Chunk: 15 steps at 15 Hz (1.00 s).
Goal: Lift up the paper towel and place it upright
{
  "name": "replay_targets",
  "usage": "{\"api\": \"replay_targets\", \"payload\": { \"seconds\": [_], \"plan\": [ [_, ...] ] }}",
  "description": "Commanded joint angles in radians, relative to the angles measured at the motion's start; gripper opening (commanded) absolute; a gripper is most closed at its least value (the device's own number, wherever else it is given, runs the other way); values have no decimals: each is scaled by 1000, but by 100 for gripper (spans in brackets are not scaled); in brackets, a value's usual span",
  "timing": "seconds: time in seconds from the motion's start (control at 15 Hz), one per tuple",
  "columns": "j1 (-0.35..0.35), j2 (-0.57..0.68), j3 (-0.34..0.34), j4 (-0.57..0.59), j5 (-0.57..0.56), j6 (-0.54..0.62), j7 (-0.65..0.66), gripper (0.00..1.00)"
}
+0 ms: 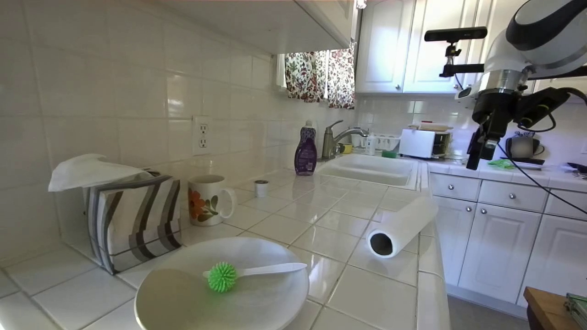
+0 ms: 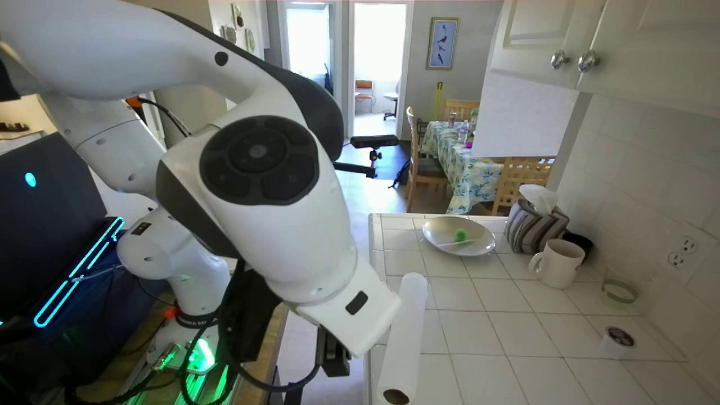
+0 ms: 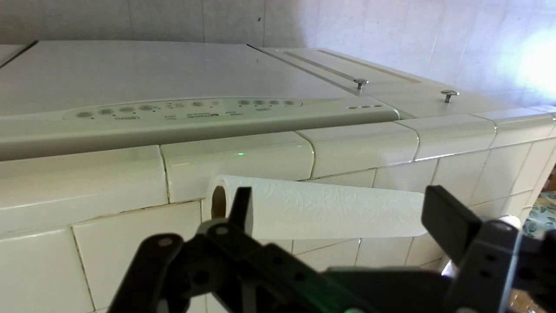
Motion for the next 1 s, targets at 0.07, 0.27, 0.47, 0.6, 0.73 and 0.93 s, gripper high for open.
{"api": "replay_targets", "payload": {
  "seconds": [0.07,0.27,0.47,0.6,0.73,0.93],
  "plan": [
    [-28,15,36,6,25,-7,-16,100],
    [-10,85,-14,20,96,-38,-78,100],
    [-1,169,-84,33,221,-41,-178,100],
    [0,220,-119,48,306,-55,-254,100],
    [-5,271,-135,65,375,-65,-321,100],
    [-14,354,-134,93,458,-85,-379,100]
  ]
}}
